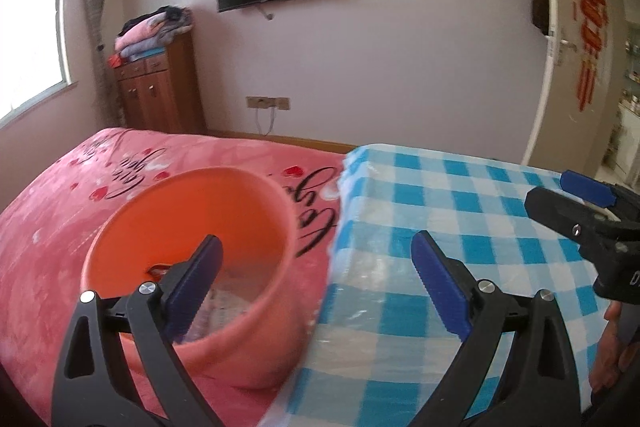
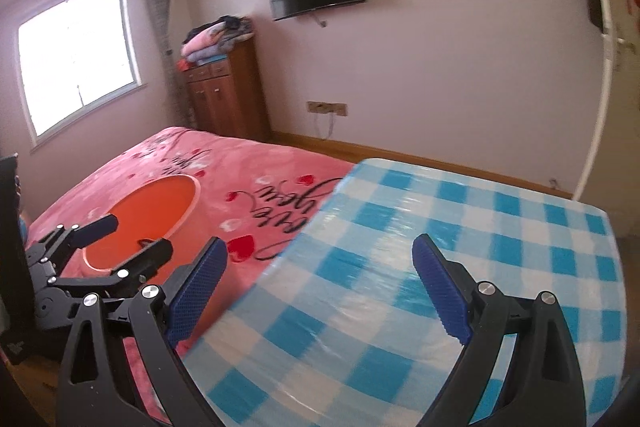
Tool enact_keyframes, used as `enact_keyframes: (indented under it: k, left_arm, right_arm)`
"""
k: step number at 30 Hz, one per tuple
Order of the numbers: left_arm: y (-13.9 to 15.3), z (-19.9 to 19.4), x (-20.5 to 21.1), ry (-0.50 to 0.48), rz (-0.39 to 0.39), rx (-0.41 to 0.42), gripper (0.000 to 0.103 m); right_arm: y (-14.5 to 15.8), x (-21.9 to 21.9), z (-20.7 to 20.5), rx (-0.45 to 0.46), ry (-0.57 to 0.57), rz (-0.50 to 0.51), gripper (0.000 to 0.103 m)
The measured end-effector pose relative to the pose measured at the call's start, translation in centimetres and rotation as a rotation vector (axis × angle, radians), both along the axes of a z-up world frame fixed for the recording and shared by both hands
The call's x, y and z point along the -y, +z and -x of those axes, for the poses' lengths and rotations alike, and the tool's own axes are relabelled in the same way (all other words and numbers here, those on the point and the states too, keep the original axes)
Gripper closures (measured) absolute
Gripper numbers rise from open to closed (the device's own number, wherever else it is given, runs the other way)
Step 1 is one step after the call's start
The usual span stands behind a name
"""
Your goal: Collect trash
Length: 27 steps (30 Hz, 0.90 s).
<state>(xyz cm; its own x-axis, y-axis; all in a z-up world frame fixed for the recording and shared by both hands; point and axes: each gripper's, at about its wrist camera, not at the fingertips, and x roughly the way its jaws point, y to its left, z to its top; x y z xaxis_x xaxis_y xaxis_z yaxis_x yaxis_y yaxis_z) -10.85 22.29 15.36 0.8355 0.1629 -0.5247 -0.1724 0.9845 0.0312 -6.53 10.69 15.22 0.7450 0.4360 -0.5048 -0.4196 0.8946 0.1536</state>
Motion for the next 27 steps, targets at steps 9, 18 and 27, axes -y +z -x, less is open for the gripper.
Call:
enact_keyframes:
  k: [9, 18, 27]
  left_arm:
    - [0.1, 0.1, 5.4, -0.094, -0.018, 0.014, 0.007]
    - [-0.4, 0.5, 10.5, -0.169, -0.038, 0.032, 0.004]
    - [-1.2, 1.1, 13.7, -0.201, -0.018, 0.043, 0.004]
  right_arm:
    - [-1.4, 6.3, 2.0, 0.007, -0.139, 0.014, 0.011]
    - [-2.5, 10.9, 4.8, 0.031, -0.258, 0.028, 0.011]
    - [-3.0, 14.4, 7.9, 0.081, -0.375, 0.062, 0.010]
